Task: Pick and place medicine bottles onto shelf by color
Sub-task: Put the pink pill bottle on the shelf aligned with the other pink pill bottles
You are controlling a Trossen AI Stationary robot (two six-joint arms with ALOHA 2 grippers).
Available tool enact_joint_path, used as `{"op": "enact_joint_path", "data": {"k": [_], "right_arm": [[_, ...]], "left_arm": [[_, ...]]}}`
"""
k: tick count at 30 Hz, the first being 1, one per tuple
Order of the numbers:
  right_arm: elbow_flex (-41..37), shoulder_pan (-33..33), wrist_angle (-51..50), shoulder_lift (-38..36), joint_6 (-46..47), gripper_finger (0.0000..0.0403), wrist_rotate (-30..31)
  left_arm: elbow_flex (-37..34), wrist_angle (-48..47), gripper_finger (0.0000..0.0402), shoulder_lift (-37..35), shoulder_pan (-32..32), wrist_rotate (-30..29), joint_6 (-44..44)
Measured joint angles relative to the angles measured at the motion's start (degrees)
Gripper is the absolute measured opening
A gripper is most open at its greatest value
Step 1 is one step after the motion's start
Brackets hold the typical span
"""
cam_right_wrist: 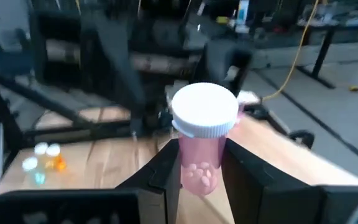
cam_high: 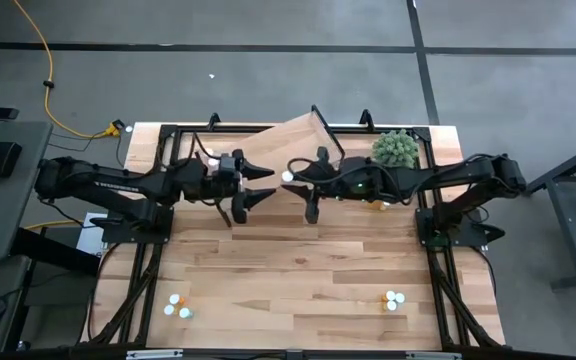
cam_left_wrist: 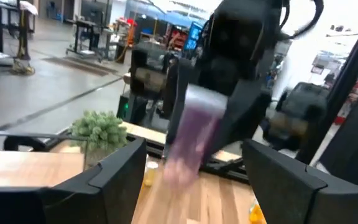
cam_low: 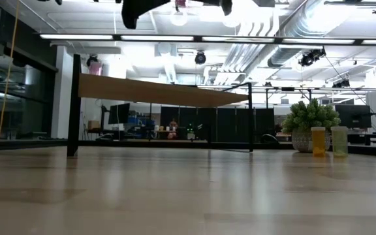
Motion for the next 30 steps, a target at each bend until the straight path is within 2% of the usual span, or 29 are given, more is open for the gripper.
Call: {"op": "enact_joint_path", "data": {"k": [4, 9, 20, 30], "right_arm": [[4.1, 0.01, -2.83, 4.2, 0.02, 0.009, -2.15], [8.72, -0.05, -5.99, 6.87, -0.03, 0.009, -4.01], [9.44, -0.06, -7.38, 6.71, -0.03, 0.009, -6.09], [9.4, -0.34, -7.37, 6.71, 0.16, 0.009, -6.1]], "left_arm": [[0.04, 2.14, 0.0256, 0.13, -0.02, 1.87, 0.02], [0.05, 0.48, 0.0256, -0.13, -0.59, 2.32, 1.37], [0.04, -1.01, 0.0252, -0.37, -1.84, 2.25, 4.13], [0.04, -0.77, 0.0178, -0.33, -2.52, 2.09, 8.06]]}}
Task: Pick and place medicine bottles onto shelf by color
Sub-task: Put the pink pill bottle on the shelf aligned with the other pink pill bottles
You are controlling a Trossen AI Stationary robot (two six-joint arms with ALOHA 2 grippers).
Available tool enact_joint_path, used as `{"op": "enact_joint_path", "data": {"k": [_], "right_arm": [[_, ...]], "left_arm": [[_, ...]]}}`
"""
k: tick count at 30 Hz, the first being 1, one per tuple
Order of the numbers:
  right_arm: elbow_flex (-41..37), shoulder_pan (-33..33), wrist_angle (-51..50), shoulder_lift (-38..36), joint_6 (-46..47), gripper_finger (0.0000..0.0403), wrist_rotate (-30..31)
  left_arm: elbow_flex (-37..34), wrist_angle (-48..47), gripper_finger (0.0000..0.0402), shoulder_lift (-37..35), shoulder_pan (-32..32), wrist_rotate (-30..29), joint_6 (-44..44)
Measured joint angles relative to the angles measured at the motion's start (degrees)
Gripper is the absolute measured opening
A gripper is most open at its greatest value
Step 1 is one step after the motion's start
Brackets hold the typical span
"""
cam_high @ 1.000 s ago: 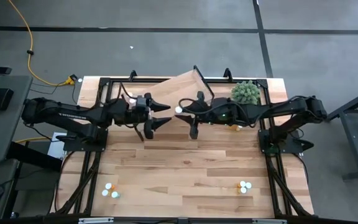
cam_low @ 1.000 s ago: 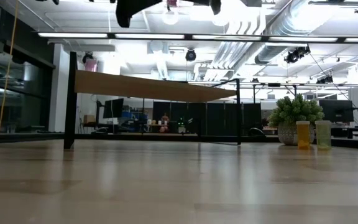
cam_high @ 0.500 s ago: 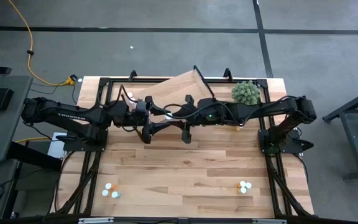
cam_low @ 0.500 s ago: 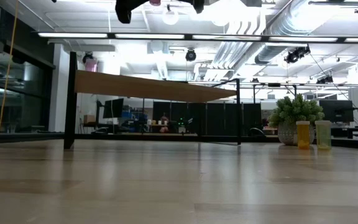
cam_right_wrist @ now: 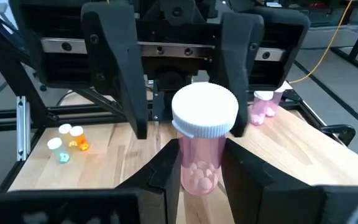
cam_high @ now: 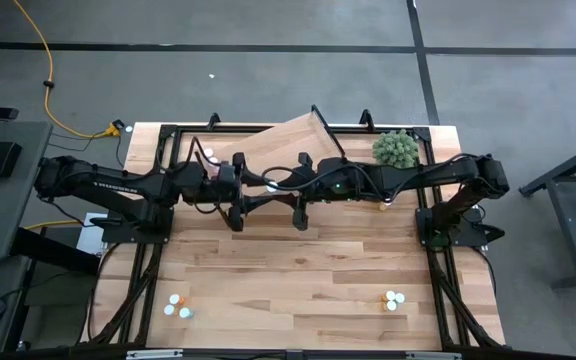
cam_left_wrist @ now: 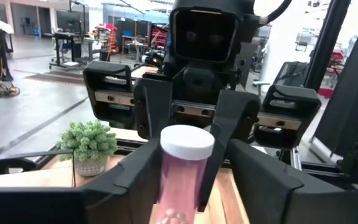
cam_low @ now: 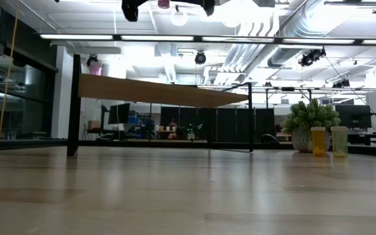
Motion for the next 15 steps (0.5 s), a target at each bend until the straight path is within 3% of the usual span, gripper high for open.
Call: {"op": "enact_joint_path", "data": {"k": [6, 15], "right_arm": [[-0.02, -0.04, 1.47, 0.21, 0.22, 0.009, -2.13], [-0.1, -0.04, 1.26, 0.76, 0.28, 0.009, -2.57]], "left_arm": [[-0.02, 2.22, 0.0146, 0.13, -1.21, -1.25, 2.43], [0.0, 3.44, 0.014, 2.36, -1.94, -1.74, 3.0]]}}
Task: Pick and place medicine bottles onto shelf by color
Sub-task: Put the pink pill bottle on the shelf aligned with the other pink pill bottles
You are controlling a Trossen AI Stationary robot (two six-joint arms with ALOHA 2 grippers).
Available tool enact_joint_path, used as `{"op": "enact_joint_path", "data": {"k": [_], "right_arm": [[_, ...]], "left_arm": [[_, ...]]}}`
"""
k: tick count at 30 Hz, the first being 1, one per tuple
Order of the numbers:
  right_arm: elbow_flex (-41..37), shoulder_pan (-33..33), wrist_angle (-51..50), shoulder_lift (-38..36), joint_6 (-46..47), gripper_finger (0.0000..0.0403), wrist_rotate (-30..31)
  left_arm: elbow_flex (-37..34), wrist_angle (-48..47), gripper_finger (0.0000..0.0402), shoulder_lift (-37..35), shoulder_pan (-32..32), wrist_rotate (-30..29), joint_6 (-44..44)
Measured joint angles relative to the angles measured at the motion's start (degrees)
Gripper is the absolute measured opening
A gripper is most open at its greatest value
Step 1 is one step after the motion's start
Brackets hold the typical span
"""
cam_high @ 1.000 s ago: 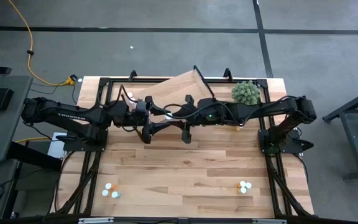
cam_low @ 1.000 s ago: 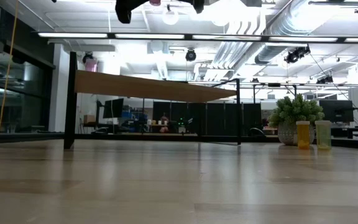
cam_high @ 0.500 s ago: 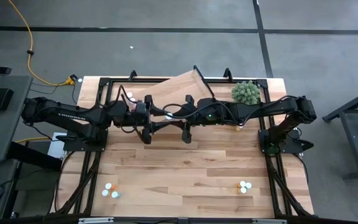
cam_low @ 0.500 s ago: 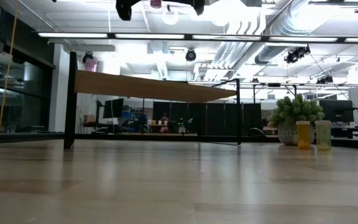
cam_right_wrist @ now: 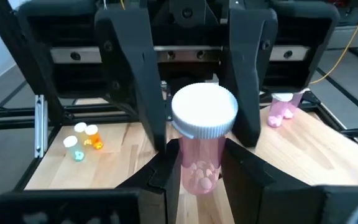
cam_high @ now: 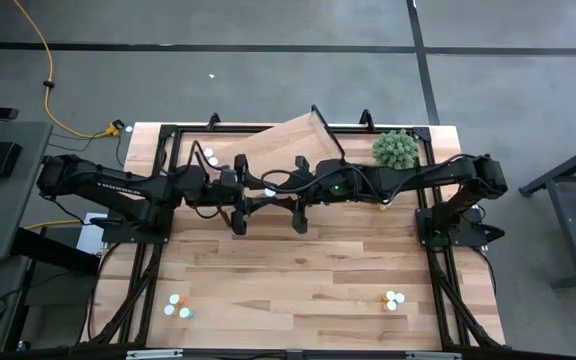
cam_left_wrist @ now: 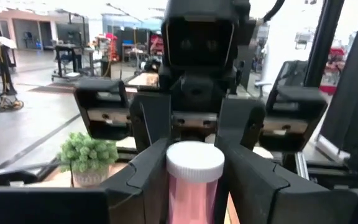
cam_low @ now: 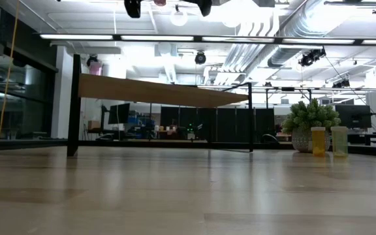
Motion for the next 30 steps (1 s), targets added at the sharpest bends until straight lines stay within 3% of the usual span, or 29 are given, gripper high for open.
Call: {"op": "enact_joint_path", "data": {"k": [7, 18, 30], "right_arm": [[-0.03, -0.04, -0.02, 0.0, -0.31, 0.009, 0.13], [-0.03, -0.04, 0.07, 0.0, -0.38, 0.009, 0.2], [-0.03, -0.04, 0.09, 0.0, -0.44, 0.009, 0.24]], "left_arm": [[0.0, 0.02, 0.0135, 0.53, -0.24, -1.48, 0.0], [0.0, -0.03, 0.0094, 0.53, -0.24, -1.42, 0.02], [0.0, -0.07, 0.0105, 0.53, -0.24, -1.35, 0.0]]}}
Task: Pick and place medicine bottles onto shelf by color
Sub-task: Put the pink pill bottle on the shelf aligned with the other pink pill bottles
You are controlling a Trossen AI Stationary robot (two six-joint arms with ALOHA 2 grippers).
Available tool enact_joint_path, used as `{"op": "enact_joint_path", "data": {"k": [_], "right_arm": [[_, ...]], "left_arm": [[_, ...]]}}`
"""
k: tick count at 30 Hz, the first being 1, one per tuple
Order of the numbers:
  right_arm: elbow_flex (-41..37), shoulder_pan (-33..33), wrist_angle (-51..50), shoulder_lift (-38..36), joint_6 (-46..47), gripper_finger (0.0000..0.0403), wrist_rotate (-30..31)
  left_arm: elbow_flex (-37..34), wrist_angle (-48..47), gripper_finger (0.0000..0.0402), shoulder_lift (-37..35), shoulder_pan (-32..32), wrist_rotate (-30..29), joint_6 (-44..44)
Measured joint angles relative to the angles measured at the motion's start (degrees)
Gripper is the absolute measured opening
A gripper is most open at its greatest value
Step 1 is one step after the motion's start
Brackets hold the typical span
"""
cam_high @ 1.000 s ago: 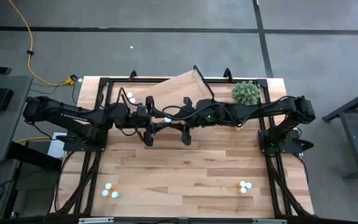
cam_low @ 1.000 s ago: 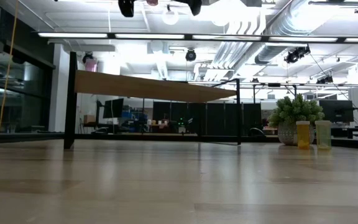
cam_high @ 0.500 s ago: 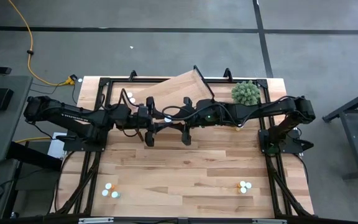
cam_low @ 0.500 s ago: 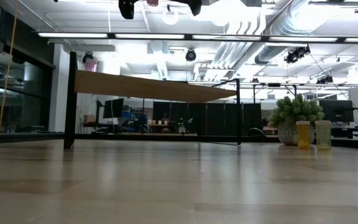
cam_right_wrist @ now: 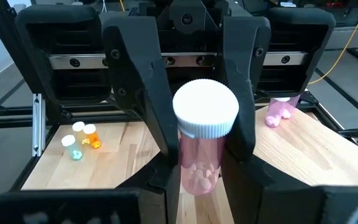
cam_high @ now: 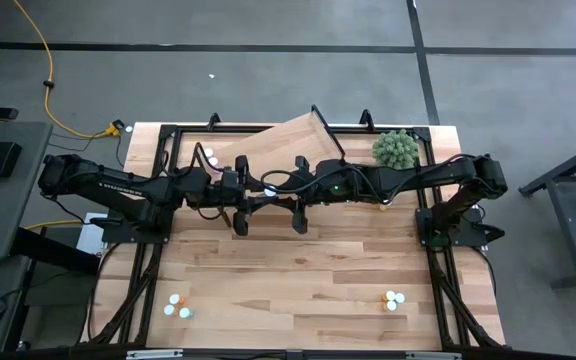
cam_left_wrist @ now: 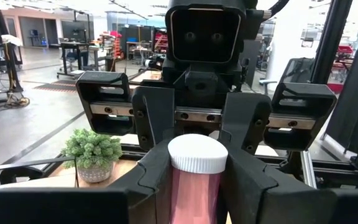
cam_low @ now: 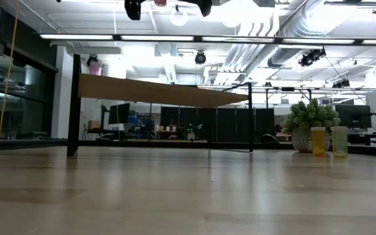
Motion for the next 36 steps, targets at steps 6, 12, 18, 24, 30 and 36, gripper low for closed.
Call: {"op": "enact_joint_path", "data": {"k": [6, 12, 18, 24, 30, 36], "right_arm": [[0.0, 0.0, -0.01, 0.0, -1.17, 0.009, 0.02], [0.0, -0.02, -0.03, 0.0, -1.51, 0.009, 0.04], [0.0, -0.02, -0.21, 0.0, -1.49, 0.009, 0.29], [0.0, -0.02, -0.29, 0.02, -1.26, 0.0111, 0.32], [0.0, -0.04, -0.39, 0.02, -1.47, 0.0168, 0.92], [0.04, -0.04, -2.55, -0.15, -2.46, 0.0193, 4.01]], "left_arm": [[0.0, 0.0, 0.0105, 0.0, 0.0, -0.06, 0.06], [0.0, 0.0, 0.0105, 0.0, 0.0, -0.14, 0.17], [0.0, -0.04, 0.0105, 0.0, 0.0, -0.2, 0.13], [0.0, -0.07, 0.0105, 0.02, 0.0, -0.2, 0.0], [0.0, -0.1, 0.0105, 0.02, -0.04, -0.15, -0.06], [-0.06, -2.15, 0.0105, -0.64, -0.02, -1.75, 0.42]]}}
